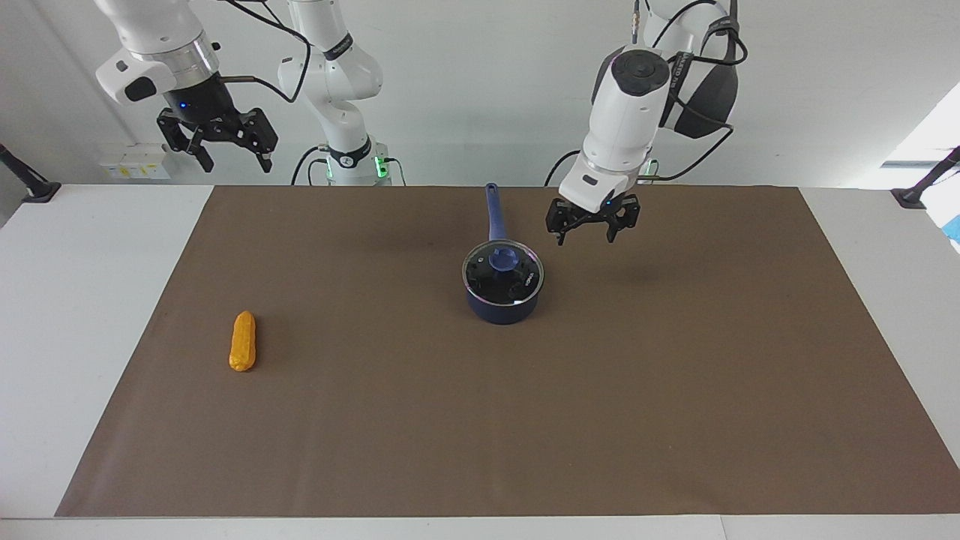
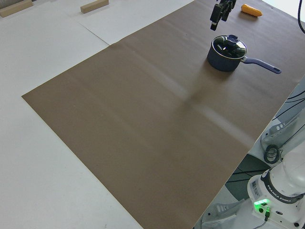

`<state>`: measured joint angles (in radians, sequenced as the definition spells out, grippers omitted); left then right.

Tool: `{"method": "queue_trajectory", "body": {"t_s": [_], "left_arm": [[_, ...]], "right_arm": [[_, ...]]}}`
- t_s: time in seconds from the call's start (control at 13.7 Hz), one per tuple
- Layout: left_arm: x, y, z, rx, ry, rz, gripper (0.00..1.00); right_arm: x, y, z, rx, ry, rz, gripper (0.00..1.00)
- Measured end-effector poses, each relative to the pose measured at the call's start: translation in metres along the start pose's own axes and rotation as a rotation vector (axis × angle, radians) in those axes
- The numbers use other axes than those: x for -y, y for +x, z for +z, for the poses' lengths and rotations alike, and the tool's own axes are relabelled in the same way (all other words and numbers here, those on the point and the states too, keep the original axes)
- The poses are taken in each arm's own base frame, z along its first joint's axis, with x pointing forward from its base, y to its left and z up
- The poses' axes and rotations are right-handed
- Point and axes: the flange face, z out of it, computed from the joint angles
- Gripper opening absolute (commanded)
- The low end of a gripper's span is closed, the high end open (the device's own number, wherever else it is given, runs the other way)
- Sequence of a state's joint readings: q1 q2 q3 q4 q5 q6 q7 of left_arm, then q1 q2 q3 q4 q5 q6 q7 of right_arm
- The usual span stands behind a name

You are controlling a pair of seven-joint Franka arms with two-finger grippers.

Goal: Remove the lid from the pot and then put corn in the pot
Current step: 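Reach the left gripper over the pot and grasp the glass lid knob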

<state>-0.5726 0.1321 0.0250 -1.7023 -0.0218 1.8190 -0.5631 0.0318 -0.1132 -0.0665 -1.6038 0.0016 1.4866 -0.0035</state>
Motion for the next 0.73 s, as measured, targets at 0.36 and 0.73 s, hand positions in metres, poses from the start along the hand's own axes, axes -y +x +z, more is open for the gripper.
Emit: {"method": "queue_trajectory", "body": {"t_s": [0.36, 0.73], "left_arm": [[-0.067, -0.011, 0.058, -0.018, -0.009, -0.043, 1.0], [-0.109, -0.035, 0.086, -0.017, -0.007, -0.035, 1.0]], "right_arm": [[0.0, 0.0, 0.011, 0.022, 0.0, 0.0, 1.0], [-0.001, 0.006, 0.033, 0.02, 0.0, 0.002, 1.0]]}}
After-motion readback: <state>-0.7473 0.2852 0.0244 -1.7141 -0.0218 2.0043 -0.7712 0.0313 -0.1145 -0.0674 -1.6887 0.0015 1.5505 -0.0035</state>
